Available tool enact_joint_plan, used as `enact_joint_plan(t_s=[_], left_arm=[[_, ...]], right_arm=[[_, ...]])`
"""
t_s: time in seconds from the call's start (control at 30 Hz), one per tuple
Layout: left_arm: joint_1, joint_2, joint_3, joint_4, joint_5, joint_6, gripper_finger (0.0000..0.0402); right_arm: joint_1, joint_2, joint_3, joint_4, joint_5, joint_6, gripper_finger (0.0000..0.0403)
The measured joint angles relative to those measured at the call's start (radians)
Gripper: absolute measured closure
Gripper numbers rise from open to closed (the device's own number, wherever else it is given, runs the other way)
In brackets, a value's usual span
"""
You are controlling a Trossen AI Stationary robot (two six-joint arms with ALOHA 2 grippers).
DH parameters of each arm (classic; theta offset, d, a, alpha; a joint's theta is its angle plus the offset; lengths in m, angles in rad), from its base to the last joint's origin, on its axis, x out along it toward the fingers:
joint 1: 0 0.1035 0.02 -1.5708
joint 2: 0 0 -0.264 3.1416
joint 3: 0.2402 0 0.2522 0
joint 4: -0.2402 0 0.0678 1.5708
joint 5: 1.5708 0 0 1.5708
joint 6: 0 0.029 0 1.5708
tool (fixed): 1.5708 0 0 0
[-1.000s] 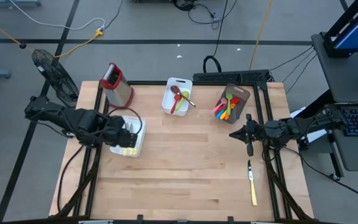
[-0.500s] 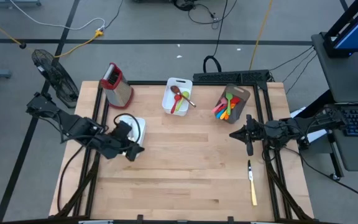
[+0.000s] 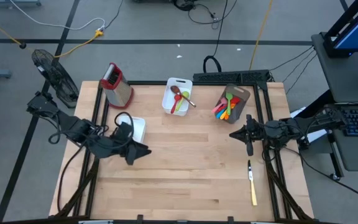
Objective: Pick & Place Kitchen Items
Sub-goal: Put the yellow knife into the bottom white bin
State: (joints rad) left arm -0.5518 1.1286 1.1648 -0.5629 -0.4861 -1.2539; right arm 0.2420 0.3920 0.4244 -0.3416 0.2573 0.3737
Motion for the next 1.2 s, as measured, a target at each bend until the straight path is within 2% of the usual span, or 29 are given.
enact_joint_plan(t_s=[0.17,0.37,0.57,0.83,1.07,1.2], left_arm=[[0.0,0.0,0.0,0.001,-0.055,-0.028,0.0199],[0.0,0.0,0.0,0.049,-0.087,0.128,0.0204],[0.0,0.0,0.0,0.05,-0.091,0.211,0.0197],[0.0,0.0,0.0,0.043,-0.097,0.276,0.0206],[0.0,0.001,0.0,0.043,-0.099,0.302,0.0197],[0.0,0.002,-0.059,0.136,-0.095,0.315,0.0202]], right_arm=[[0.0,0.0,0.0,0.0,0.0,0.0,0.0399],[0.0,0.0,0.0,0.0,0.0,-0.031,0.0399],[0.0,0.0,0.0,0.0,0.0,-0.045,0.0399],[0.0,0.0,0.0,-0.001,0.0,-0.045,0.0399],[0.0,0.0,0.0,-0.001,-0.001,-0.045,0.0399],[0.0,0.001,0.0,-0.001,-0.001,-0.045,0.0399]])
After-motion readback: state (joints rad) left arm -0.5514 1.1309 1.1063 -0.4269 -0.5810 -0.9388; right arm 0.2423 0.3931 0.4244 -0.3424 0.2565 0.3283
